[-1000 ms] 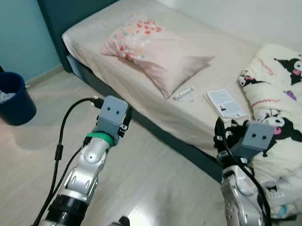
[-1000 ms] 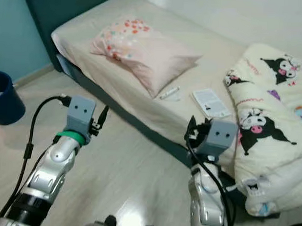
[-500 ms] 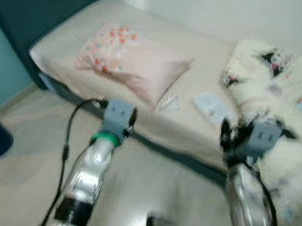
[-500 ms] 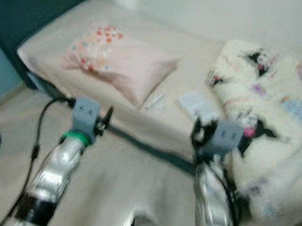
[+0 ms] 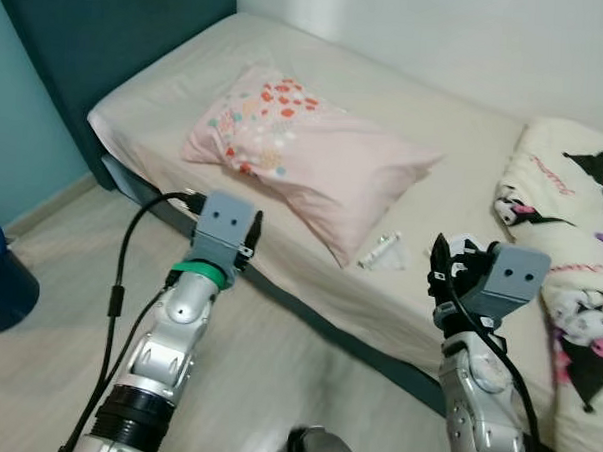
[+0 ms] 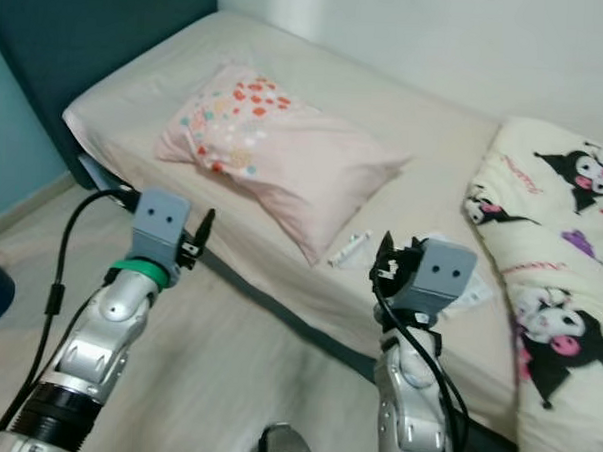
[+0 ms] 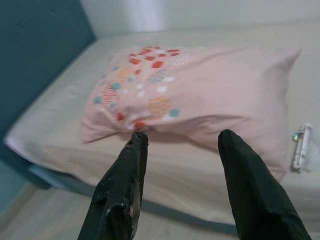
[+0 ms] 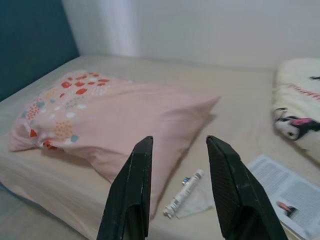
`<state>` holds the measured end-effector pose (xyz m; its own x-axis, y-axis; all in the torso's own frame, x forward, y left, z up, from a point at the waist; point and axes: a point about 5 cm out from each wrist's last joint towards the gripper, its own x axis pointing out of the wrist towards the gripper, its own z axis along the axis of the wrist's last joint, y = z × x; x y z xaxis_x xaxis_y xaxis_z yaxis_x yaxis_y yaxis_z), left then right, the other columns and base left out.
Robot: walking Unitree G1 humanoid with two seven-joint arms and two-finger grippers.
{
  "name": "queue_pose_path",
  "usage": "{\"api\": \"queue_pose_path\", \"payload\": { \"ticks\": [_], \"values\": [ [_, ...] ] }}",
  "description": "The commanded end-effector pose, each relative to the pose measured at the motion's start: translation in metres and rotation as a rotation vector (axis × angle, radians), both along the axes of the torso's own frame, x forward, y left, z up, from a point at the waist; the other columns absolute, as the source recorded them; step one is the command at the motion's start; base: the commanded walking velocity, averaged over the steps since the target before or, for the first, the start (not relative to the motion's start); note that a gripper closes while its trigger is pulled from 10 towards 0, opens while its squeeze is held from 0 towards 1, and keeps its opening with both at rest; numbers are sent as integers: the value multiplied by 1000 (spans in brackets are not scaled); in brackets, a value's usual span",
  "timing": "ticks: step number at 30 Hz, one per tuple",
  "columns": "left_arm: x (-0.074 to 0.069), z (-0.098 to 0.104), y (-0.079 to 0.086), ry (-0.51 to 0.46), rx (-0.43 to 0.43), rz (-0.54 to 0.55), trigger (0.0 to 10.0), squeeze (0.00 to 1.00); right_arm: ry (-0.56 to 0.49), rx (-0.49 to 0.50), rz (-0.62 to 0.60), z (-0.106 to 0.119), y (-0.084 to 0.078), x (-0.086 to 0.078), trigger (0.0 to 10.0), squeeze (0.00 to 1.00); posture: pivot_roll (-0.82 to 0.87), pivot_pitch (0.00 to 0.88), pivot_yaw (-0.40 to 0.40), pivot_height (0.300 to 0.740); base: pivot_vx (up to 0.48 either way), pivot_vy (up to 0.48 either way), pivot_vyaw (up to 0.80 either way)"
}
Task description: Clean up the room
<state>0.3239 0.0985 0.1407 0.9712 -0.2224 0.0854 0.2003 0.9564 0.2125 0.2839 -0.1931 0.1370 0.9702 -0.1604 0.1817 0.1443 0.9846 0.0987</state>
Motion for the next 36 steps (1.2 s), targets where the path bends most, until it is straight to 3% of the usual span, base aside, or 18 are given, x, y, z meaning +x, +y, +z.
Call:
{"api": "queue_pose_path", "payload": {
  "ticks": [1,10,36],
  "values": [
    [-1,-4,2,11,14,3,10000,0,4,9,-15,-2,-4,-2,10000,0,-168,80,50,740,469,0,0],
    [-1,-4,2,11,13,2,10000,0,10,16,-13,-3,-4,-2,10000,0,-169,82,48,740,468,0,-406],
    [-1,-2,-3,24,-28,-21,10000,0,6,29,-5,-1,-5,1,10000,0,-173,73,41,740,0,0,-781]
  ]
}}
